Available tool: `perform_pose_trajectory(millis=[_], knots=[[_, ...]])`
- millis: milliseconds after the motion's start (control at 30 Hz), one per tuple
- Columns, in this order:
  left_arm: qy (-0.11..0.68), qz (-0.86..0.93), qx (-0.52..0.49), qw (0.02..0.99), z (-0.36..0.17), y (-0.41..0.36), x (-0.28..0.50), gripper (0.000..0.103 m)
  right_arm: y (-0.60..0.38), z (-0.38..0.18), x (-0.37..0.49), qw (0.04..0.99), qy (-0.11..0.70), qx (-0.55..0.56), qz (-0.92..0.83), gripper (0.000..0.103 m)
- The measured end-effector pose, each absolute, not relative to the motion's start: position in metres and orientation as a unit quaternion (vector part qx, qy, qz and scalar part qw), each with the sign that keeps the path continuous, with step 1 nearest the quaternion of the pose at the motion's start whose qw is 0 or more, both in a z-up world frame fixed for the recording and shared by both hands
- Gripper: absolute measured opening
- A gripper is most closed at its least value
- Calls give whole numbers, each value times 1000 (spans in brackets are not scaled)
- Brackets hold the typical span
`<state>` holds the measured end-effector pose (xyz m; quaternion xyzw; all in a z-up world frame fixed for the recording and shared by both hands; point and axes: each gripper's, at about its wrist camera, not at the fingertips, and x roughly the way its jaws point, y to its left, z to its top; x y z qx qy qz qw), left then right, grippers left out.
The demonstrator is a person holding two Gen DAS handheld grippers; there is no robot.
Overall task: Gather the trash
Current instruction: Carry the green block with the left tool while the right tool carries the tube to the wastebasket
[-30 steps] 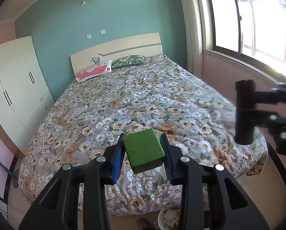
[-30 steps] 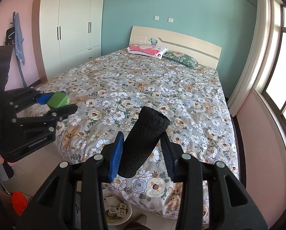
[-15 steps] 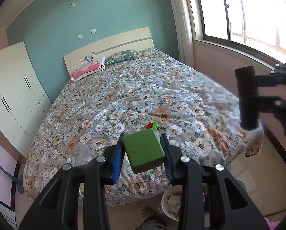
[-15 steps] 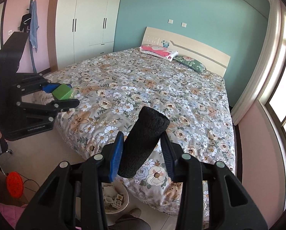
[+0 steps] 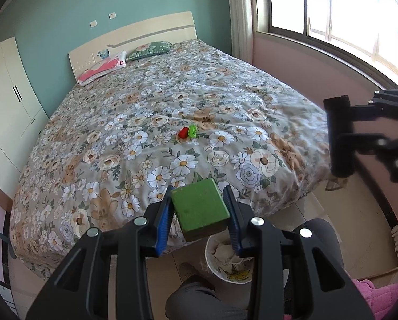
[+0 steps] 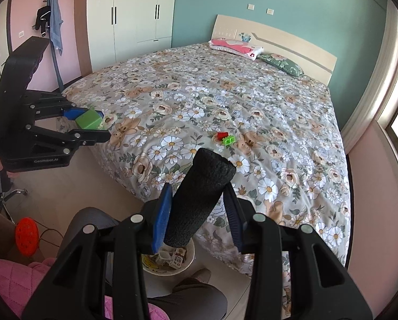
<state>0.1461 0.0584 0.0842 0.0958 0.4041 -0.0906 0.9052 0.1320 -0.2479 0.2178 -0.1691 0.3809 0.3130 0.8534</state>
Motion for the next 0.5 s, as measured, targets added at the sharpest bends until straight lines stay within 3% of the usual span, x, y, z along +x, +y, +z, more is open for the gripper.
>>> perform_pose_trajectory(millis=[500], knots=[[514, -120, 58, 847, -48, 53, 167, 39, -237, 76, 143, 787, 498, -156, 330, 41]])
